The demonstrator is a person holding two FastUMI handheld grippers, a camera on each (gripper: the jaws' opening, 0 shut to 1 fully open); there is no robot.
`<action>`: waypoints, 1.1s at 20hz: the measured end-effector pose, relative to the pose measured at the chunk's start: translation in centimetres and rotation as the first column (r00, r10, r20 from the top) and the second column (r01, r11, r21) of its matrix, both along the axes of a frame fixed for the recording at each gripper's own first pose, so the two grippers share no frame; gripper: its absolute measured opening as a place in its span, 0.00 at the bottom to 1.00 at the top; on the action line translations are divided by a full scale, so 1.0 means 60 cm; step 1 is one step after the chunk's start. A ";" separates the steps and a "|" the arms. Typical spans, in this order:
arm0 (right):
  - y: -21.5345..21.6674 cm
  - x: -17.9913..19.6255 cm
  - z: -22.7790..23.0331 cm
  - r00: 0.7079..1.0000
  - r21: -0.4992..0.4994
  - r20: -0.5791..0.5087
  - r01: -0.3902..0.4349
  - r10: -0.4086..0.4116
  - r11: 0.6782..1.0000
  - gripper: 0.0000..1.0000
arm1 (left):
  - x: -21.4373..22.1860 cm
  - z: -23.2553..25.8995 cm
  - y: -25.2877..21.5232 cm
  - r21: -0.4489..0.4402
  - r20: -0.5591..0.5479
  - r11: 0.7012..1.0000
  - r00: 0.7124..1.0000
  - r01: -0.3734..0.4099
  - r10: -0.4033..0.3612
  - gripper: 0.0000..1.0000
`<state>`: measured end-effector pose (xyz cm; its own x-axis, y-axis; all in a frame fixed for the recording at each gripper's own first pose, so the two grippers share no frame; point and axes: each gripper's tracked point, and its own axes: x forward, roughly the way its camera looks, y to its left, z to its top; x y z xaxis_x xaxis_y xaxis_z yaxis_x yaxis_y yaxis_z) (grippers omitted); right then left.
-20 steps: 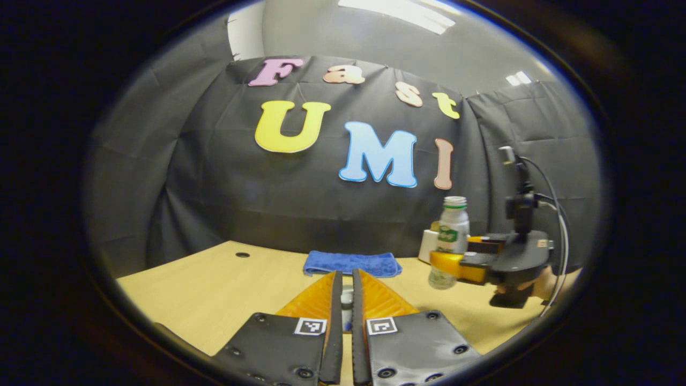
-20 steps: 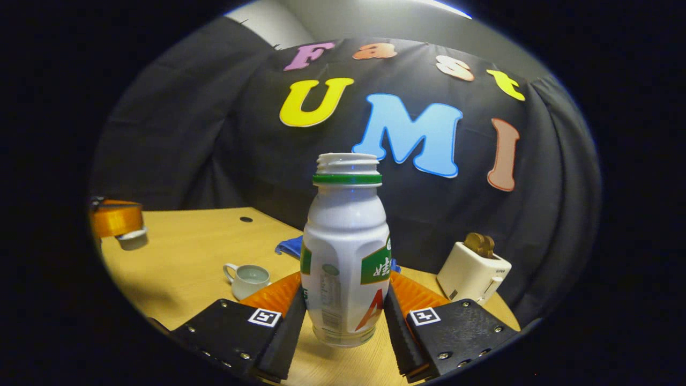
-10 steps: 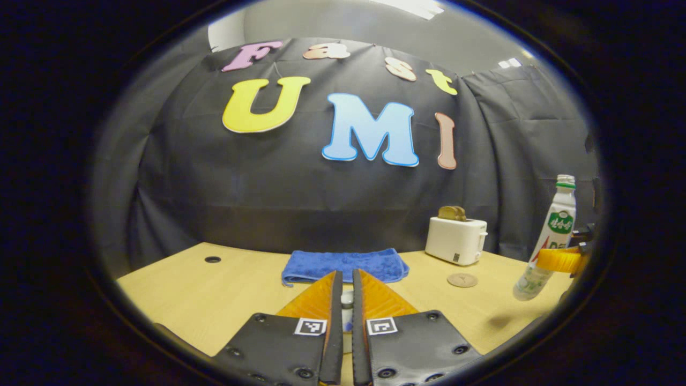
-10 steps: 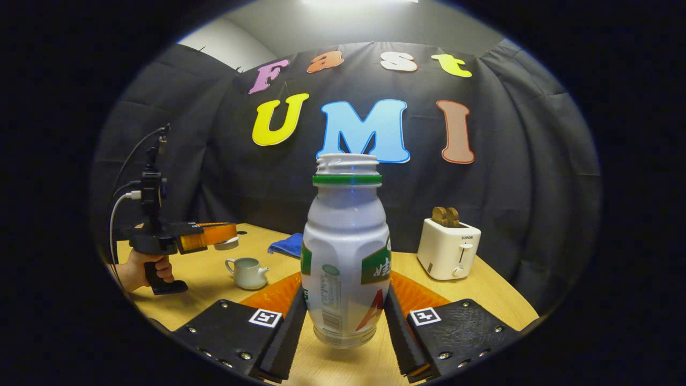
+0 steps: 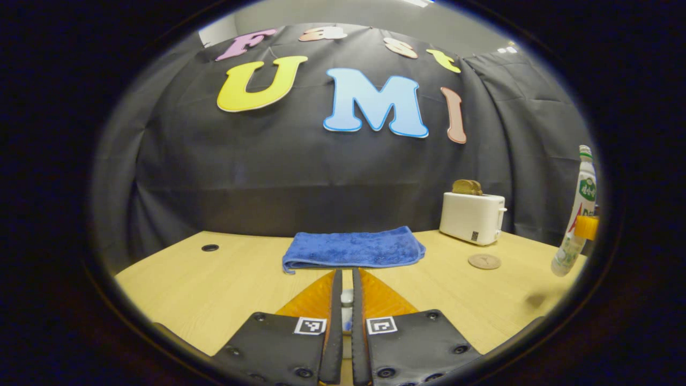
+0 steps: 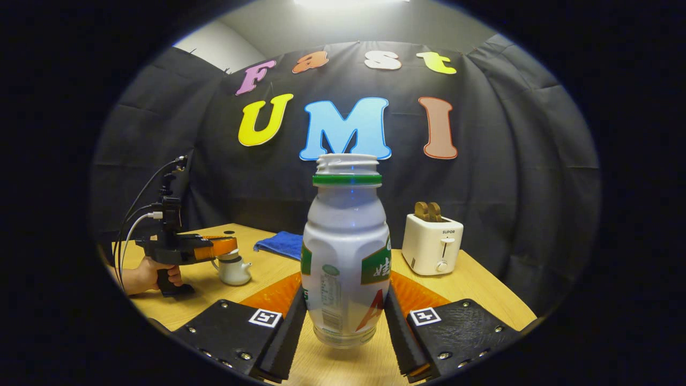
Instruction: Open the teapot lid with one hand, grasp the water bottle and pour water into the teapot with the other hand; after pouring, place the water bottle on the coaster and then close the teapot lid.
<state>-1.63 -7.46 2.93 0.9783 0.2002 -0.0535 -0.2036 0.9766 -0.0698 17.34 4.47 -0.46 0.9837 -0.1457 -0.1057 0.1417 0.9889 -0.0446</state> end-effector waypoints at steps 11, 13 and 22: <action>-0.014 0.031 0.014 0.999 -0.004 0.006 0.035 -0.035 0.999 0.72 | 0.007 -0.024 -0.007 0.024 -0.025 1.000 1.000 0.007 -0.007 0.13; -0.020 0.055 0.012 0.998 0.030 -0.014 0.056 -0.055 0.998 0.72 | 0.006 -0.020 -0.006 0.014 -0.016 1.000 1.000 0.007 -0.007 0.17; -0.063 0.197 -0.004 0.980 0.080 -0.093 0.181 -0.174 0.980 0.72 | -0.031 0.025 0.012 -0.063 0.036 0.998 0.999 0.019 -0.017 0.36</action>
